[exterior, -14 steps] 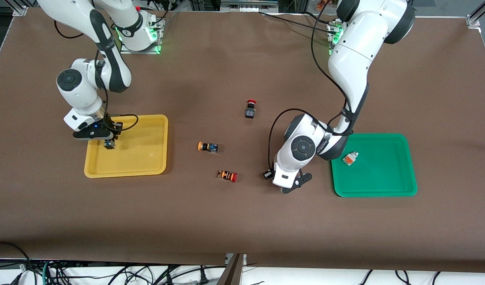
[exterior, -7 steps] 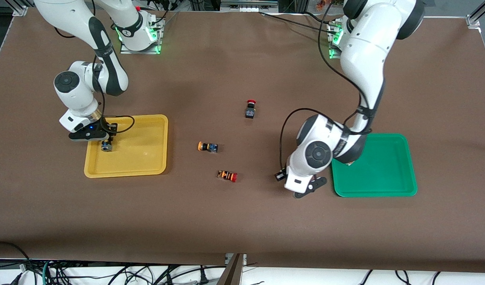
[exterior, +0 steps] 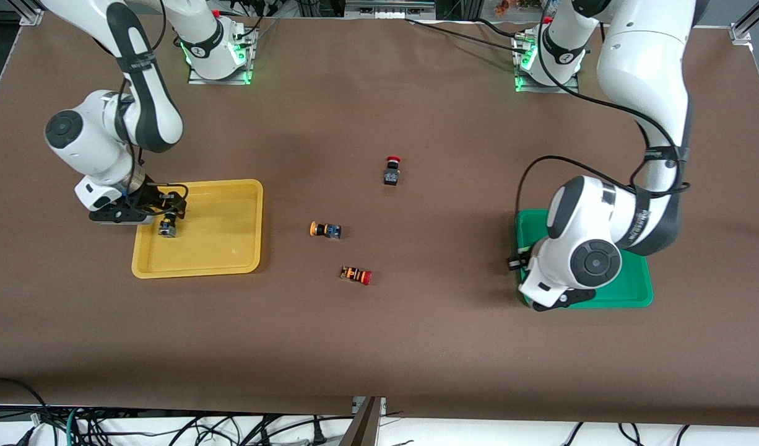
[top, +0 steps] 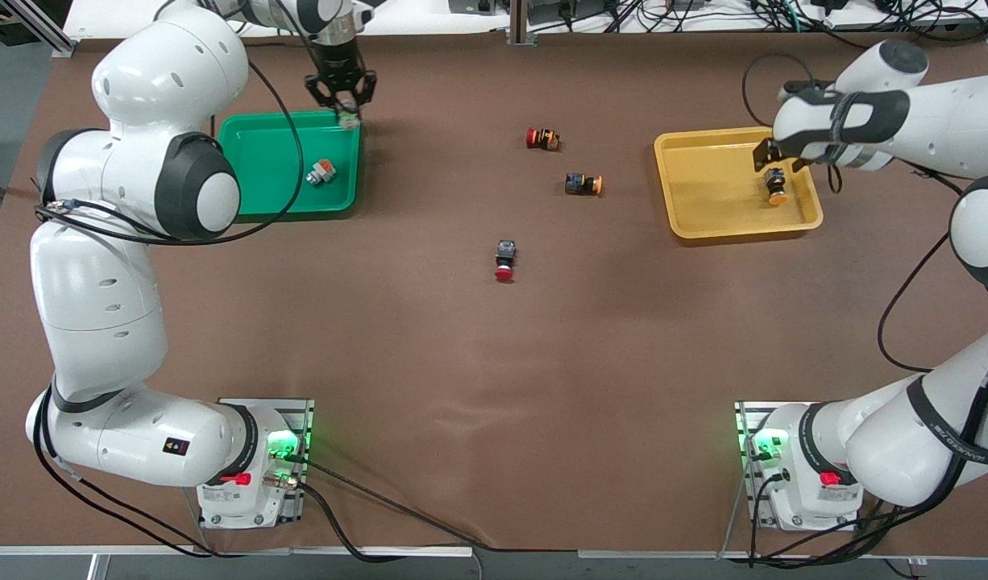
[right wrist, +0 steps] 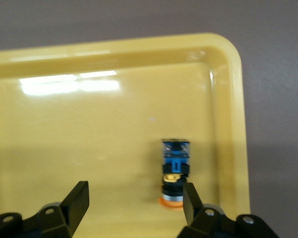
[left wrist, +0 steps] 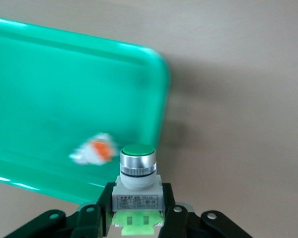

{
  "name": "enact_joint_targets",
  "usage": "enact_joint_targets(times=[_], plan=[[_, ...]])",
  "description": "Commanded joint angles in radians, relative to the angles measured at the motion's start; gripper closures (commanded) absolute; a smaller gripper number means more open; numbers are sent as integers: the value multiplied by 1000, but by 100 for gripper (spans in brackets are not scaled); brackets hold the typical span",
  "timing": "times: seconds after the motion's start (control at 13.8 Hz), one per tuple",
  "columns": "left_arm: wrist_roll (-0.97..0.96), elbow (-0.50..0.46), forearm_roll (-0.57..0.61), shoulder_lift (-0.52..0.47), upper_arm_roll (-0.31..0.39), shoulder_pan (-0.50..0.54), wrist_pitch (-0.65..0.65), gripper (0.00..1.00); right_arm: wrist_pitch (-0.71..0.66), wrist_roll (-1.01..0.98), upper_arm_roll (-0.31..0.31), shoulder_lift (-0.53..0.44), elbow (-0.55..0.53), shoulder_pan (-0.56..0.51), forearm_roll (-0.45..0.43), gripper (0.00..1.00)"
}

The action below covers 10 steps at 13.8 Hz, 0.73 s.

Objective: Place green and yellow buttons in trays
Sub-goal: 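Carry the green button over the green tray while the right gripper releases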

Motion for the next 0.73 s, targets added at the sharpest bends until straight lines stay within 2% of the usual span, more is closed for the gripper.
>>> enact_joint_targets(times=[0.0, 0.15, 0.36, 0.44, 0.58, 0.65], plan=[[232, -72, 76, -13, 3, 41, -30, 88, -158, 67, 8, -17, 106, 2, 35, 16], [449, -98, 78, -10, 2, 112, -30, 87, -226, 136, 17, -14, 166, 17, 35, 16], [738, -127, 81, 6, 0, 181, 27, 84, -223, 283, 25, -5, 181, 91, 35, 16], [804, -155, 73, 7, -5, 202, 70, 84, -212, 358, 23, 3, 187, 135, 32, 16], [840, -278, 64, -12, -11, 212, 203, 82, -197, 513, 23, 41, 230, 209, 30, 16], [842, -293, 64, -19, -11, 210, 223, 56, -195, 582, 23, 65, 256, 243, 27, 16]])
